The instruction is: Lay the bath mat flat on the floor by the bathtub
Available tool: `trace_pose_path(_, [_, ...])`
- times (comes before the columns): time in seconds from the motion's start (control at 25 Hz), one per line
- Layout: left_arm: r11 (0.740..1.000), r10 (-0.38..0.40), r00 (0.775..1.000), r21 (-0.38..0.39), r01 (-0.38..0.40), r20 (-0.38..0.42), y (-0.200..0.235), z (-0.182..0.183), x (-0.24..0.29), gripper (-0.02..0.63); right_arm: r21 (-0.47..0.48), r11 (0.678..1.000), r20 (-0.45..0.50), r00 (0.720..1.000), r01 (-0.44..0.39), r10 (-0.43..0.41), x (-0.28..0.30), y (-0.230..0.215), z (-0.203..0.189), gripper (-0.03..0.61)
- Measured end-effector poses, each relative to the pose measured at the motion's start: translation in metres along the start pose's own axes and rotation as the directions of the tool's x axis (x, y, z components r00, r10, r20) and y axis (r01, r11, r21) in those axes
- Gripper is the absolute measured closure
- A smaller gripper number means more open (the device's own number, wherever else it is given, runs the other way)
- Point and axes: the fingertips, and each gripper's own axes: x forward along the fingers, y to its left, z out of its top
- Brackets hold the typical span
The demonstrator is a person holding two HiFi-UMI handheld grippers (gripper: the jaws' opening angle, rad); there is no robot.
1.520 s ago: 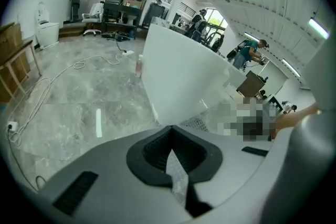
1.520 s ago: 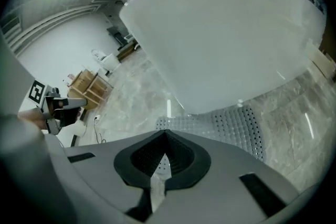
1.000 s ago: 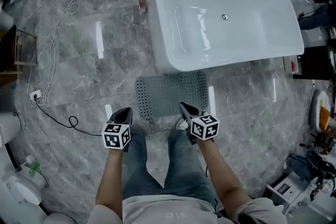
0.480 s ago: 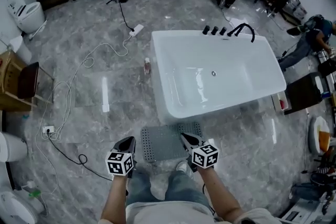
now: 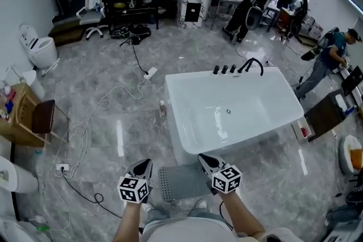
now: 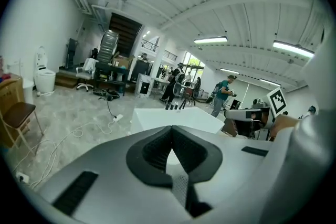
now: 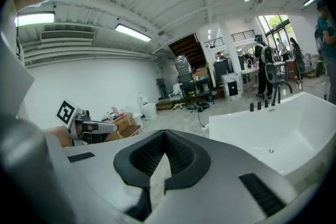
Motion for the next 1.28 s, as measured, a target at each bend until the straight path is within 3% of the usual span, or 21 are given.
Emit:
trace_pose_path(0.16, [0.998, -0.02, 0.998, 0.055, 0.016, 0.067, -0.021, 0.041, -0.011, 0.597, -0.054, 0.998, 0.08, 0.997, -0.013, 0.017, -0.023, 0.017, 0.043, 0.561])
trace_pose_path(0.4, [0.989, -0.079, 0.983, 0.137, 0.056, 0.168, -0.056, 0.085, -0.035, 0.597, -0.131, 0.991, 0.166, 0.985, -0.018, 0.039, -0.056, 0.044, 0.077, 0.561])
trace_pose_path(0.6, [0.976, -0.114, 0.97, 0.206, 0.069, 0.214, -0.079, 0.1, -0.046, 0.597, -0.172, 0.985, 0.23, 0.973, 0.008, 0.032, -0.076, 0.052, 0.084, 0.561])
trace_pose_path(0.96, [0.973, -0.121, 0.952, 0.224, 0.058, 0.283, -0.099, 0.123, -0.065, 0.597, -0.183, 0.983, 0.278, 0.96, 0.032, 0.021, -0.105, 0.056, 0.096, 0.561])
trace_pose_path(1.28, [0.969, -0.121, 0.953, 0.243, 0.052, 0.277, -0.105, 0.12, -0.069, 0.597, -0.189, 0.981, 0.3, 0.954, 0.051, 0.008, -0.115, 0.06, 0.101, 0.561])
